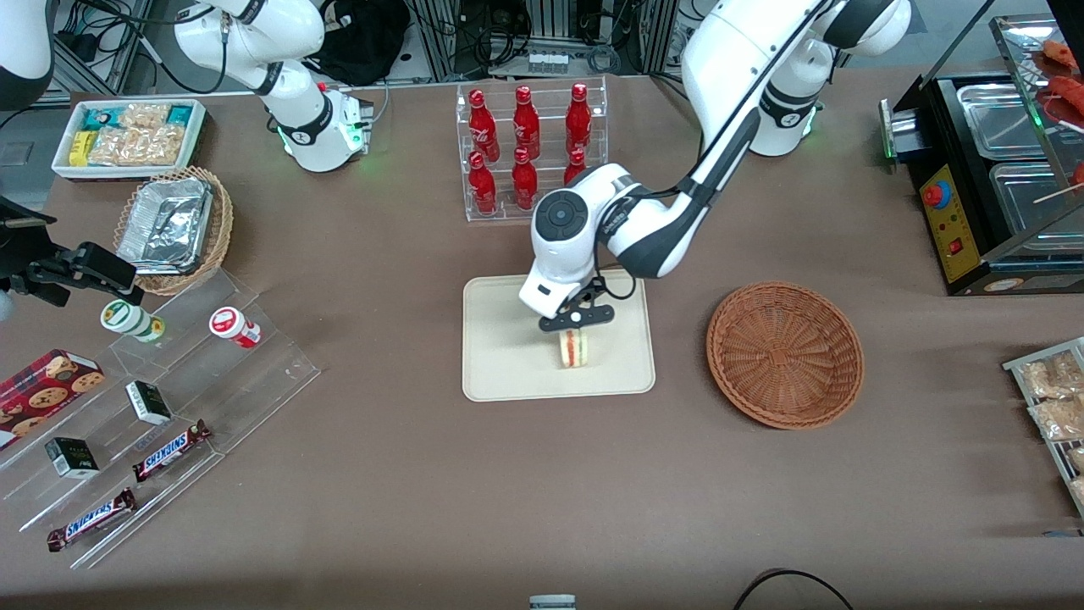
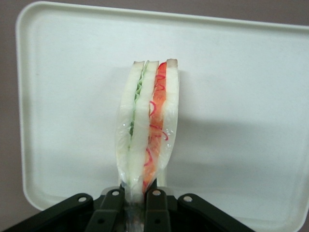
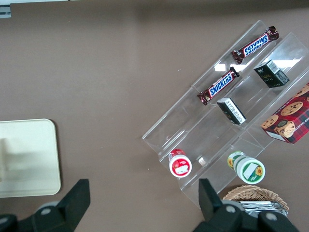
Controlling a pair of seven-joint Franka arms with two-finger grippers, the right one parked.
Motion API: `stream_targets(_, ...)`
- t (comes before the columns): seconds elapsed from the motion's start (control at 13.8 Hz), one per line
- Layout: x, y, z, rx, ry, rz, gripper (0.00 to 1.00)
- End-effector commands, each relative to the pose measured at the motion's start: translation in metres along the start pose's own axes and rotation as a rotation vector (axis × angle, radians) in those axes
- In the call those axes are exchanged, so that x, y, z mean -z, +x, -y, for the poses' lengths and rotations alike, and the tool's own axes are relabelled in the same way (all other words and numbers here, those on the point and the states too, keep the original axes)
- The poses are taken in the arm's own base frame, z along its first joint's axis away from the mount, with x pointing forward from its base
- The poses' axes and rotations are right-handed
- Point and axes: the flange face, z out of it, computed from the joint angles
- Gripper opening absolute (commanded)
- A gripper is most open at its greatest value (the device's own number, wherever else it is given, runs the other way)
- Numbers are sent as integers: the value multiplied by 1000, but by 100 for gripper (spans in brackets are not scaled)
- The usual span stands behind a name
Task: Place sandwich from basket to tray
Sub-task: 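Lower the sandwich onto the tray and open the left gripper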
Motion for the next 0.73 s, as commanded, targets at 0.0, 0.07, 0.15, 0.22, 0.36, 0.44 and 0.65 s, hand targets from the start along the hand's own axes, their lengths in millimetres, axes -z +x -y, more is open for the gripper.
stream_targets(0.0, -6, -12, -17, -58, -5, -21, 8)
stream_targets(0.07, -11, -13, -17, -59, -1, -16, 8)
stream_targets(0.15, -13, -13, -18, -57, -9, -18, 9)
stream_targets(0.22, -20, -12, -19, -55, -17, -18, 11)
stream_targets(0.36, -25, -11, -20, -42, -27, -19, 74)
stream_targets(0.44, -21, -9, -20, -38, -32, -25, 100)
stream_targets(0.65, 17, -1, -15, -13, -62, -53, 100)
